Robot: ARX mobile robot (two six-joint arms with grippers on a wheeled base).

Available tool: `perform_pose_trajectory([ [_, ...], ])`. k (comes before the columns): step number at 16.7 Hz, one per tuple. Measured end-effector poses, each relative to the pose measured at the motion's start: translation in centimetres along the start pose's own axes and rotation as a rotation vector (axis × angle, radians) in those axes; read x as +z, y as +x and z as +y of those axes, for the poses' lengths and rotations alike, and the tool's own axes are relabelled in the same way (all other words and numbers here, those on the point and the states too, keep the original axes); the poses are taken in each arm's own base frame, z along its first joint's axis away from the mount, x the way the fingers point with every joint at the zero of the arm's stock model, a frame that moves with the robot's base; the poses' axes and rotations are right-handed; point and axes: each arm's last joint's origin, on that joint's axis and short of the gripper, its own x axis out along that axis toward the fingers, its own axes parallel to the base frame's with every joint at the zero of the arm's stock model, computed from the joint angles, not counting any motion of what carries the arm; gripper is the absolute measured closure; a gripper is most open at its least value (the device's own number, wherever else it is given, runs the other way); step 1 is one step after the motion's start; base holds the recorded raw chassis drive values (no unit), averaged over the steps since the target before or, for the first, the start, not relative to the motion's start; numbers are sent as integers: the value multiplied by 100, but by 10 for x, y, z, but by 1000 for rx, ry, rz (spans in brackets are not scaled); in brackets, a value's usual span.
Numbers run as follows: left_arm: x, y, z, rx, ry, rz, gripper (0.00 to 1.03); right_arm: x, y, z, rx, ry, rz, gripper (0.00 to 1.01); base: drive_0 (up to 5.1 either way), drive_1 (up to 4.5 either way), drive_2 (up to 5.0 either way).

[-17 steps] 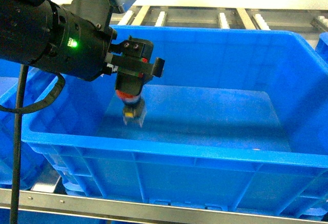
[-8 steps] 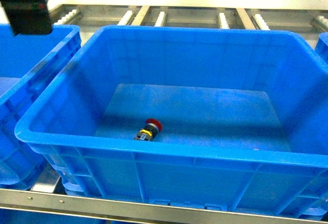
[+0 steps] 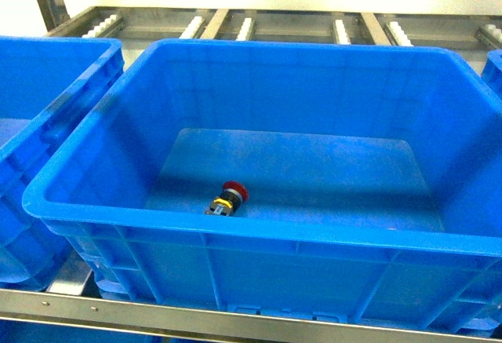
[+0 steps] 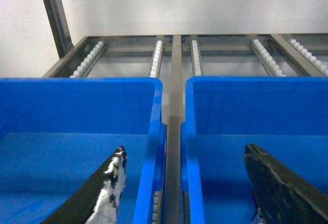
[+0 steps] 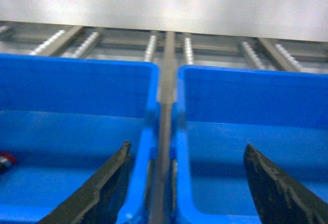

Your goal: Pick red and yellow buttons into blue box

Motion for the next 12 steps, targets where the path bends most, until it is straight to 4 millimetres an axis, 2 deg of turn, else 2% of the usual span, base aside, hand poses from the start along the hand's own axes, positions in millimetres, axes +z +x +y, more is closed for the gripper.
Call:
perform_pose_trajectory([
  [2, -14, -14, 11, -5, -3, 5, 60, -9, -4, 1, 32, 2, 2, 60, 0, 0, 0],
  [3, -15, -16, 12, -2, -3, 3, 64, -11, -4, 2, 33, 2, 3, 65, 0, 0, 0],
  [6, -18, -20, 15, -3, -3, 5, 73, -13, -5, 2, 33, 2, 1, 73, 0, 0, 0],
  [8, -25, -29, 20, -7, -3, 4, 93, -18, -8, 2, 33, 2, 0, 95, 0, 0, 0],
  [9, -29, -34, 22, -8, -5, 5, 101, -21, -9, 2, 33, 3, 1, 99, 0, 0, 0],
  [12, -37, -45, 33, -16, -7, 4, 101, -26, -12, 2, 33, 3, 2, 99, 0, 0, 0],
])
